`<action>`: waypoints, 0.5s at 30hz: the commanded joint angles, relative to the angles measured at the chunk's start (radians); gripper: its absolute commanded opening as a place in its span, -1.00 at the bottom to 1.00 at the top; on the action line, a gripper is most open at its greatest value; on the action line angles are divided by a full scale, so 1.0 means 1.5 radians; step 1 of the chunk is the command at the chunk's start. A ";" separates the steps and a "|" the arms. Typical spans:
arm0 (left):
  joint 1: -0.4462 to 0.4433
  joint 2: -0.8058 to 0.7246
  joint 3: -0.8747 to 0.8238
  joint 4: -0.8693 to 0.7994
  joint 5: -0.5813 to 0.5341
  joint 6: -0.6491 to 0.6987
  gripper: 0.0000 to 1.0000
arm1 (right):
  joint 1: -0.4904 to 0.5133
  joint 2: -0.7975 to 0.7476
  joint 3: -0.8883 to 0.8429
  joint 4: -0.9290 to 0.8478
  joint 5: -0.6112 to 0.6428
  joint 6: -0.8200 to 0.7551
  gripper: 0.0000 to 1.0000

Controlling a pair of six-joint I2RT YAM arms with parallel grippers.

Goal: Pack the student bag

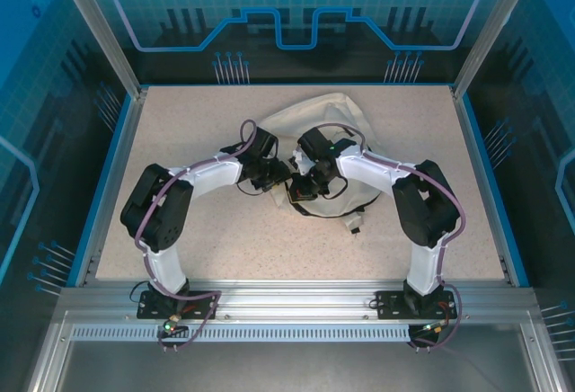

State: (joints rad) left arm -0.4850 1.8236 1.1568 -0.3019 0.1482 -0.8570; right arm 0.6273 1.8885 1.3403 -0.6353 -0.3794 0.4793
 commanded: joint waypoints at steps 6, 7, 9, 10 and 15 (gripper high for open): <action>0.004 0.026 0.015 -0.027 0.007 0.007 -0.51 | -0.001 -0.023 -0.007 -0.005 -0.025 0.008 -1.00; 0.004 0.027 0.016 -0.026 0.006 0.007 -0.57 | 0.000 -0.025 -0.007 -0.006 -0.025 0.007 -1.00; 0.005 0.024 0.017 -0.027 -0.002 0.010 -0.74 | 0.001 -0.029 -0.007 -0.011 -0.026 0.004 -1.00; 0.006 0.021 0.018 -0.027 -0.007 0.011 -0.80 | 0.002 -0.031 -0.008 -0.015 -0.025 -0.001 -1.00; 0.015 0.007 0.014 -0.015 -0.023 0.018 -1.00 | 0.015 -0.051 -0.020 -0.055 -0.013 -0.017 -1.00</action>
State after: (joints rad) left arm -0.4793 1.8450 1.1584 -0.3092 0.1455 -0.8494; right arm 0.6296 1.8690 1.3312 -0.6407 -0.3759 0.4767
